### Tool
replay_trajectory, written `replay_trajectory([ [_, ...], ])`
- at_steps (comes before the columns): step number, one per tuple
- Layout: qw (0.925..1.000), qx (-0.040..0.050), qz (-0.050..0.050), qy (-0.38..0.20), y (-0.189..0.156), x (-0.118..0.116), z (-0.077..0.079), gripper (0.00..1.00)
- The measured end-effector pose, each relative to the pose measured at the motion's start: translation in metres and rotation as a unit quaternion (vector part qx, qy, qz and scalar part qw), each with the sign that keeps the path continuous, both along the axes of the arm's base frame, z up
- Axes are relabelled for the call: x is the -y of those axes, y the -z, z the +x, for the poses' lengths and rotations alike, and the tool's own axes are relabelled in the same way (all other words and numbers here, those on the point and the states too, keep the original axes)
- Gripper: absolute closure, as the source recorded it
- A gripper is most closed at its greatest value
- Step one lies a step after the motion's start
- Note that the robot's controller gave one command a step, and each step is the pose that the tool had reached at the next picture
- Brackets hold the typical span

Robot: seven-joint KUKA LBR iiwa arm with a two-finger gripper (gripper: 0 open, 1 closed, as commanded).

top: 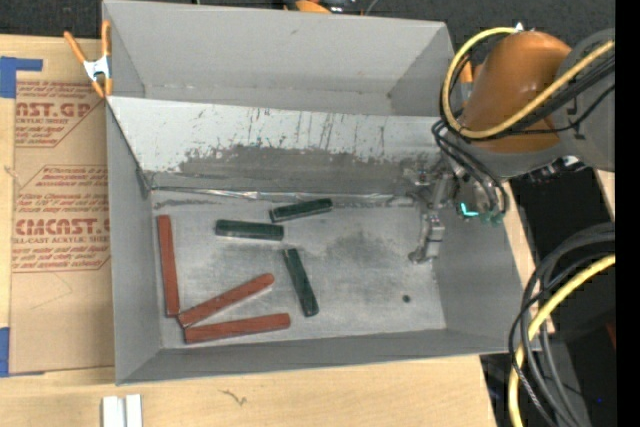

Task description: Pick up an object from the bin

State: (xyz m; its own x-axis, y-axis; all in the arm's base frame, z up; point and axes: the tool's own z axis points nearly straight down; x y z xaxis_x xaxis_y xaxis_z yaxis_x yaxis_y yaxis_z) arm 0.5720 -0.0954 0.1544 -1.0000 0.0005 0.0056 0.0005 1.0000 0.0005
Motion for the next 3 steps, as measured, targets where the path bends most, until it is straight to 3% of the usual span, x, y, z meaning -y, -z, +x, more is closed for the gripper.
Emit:
replay_trajectory([
  [1, 0.9947, 0.0005, 0.002, -0.102, 0.015, -0.091, -0.077, 0.00],
  [2, 0.9281, 0.0049, 0.002, -0.372, 0.085, -0.157, -0.023, 0.00],
  [3, 0.8690, 0.0071, 0.001, -0.495, 0.008, -0.209, 0.009, 0.00],
])
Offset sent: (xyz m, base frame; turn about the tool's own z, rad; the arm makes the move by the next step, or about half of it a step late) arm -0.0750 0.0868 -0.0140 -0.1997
